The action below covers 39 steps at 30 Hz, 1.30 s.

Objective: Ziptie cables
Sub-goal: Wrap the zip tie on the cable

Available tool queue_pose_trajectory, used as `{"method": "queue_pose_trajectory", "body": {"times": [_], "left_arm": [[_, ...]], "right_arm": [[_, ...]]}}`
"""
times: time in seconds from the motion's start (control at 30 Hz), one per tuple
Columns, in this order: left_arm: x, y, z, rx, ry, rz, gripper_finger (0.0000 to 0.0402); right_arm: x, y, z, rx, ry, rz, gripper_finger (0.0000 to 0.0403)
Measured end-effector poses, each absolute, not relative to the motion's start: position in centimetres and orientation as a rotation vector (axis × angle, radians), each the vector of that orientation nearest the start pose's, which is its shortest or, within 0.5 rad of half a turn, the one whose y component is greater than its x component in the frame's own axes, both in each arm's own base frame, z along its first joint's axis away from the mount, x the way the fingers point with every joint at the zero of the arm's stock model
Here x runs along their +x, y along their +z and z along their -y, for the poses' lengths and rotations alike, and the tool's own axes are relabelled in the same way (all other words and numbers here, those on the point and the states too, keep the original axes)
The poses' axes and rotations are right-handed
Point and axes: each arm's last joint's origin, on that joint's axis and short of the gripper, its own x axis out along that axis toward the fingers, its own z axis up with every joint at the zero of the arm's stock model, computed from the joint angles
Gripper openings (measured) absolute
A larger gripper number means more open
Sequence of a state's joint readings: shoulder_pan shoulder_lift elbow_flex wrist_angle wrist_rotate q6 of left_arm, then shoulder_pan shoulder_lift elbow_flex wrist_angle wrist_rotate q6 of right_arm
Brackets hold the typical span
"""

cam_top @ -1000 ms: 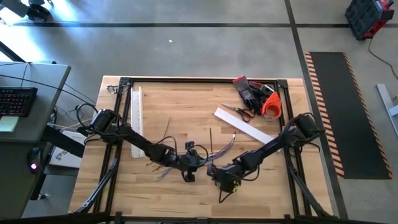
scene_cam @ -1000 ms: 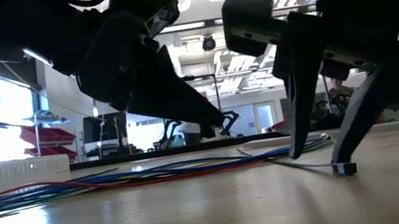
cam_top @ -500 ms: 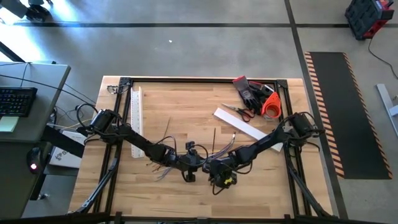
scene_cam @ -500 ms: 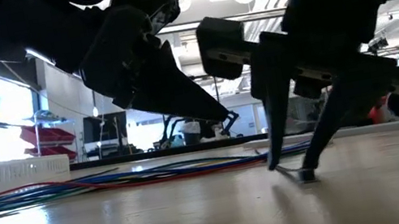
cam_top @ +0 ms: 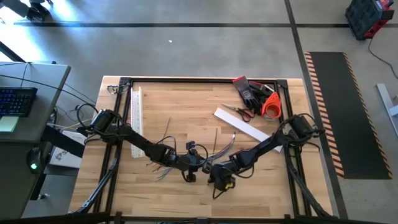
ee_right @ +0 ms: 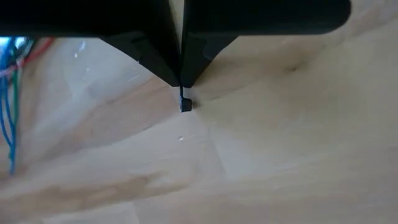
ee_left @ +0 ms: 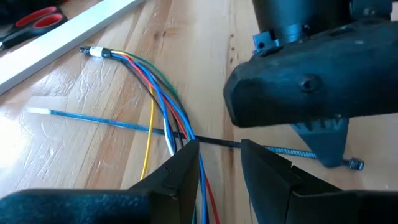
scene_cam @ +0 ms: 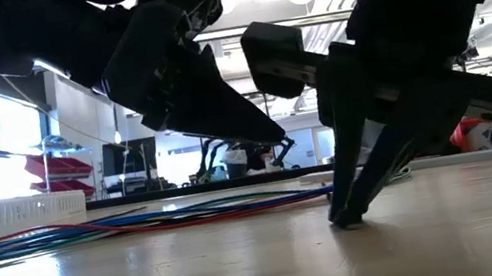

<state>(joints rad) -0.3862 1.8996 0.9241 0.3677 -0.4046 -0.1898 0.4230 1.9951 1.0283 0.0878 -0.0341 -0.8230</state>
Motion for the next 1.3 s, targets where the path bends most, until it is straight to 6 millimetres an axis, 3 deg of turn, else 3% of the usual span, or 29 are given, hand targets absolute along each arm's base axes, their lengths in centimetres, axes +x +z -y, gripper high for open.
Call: {"method": "queue_pose_trajectory", "body": {"times": [0.27,0.47,0.73,1.17,1.3], "left_arm": [[34.6,13.1,13.1,0.061,0.045,-0.554,0.0101],[34.8,13.4,13.5,0.135,-0.066,-0.523,0.0101],[36.1,12.3,13.2,0.226,-0.036,-0.398,0.0102],[37.0,12.0,12.6,0.187,-0.038,-0.303,0.0105],[37.1,12.3,12.7,0.166,-0.037,-0.268,0.0088]], "right_arm": [[32.6,13.3,-14.9,-0.773,0.465,-0.661,0.0000],[29.4,13.7,-14.0,-0.533,0.317,-0.412,0.0000],[26.4,13.0,-13.5,-0.333,0.142,-0.218,0.0000],[26.2,13.1,-13.9,-0.329,0.132,-0.209,0.0000],[26.2,13.1,-13.9,-0.312,0.131,-0.212,0.0000]]}}
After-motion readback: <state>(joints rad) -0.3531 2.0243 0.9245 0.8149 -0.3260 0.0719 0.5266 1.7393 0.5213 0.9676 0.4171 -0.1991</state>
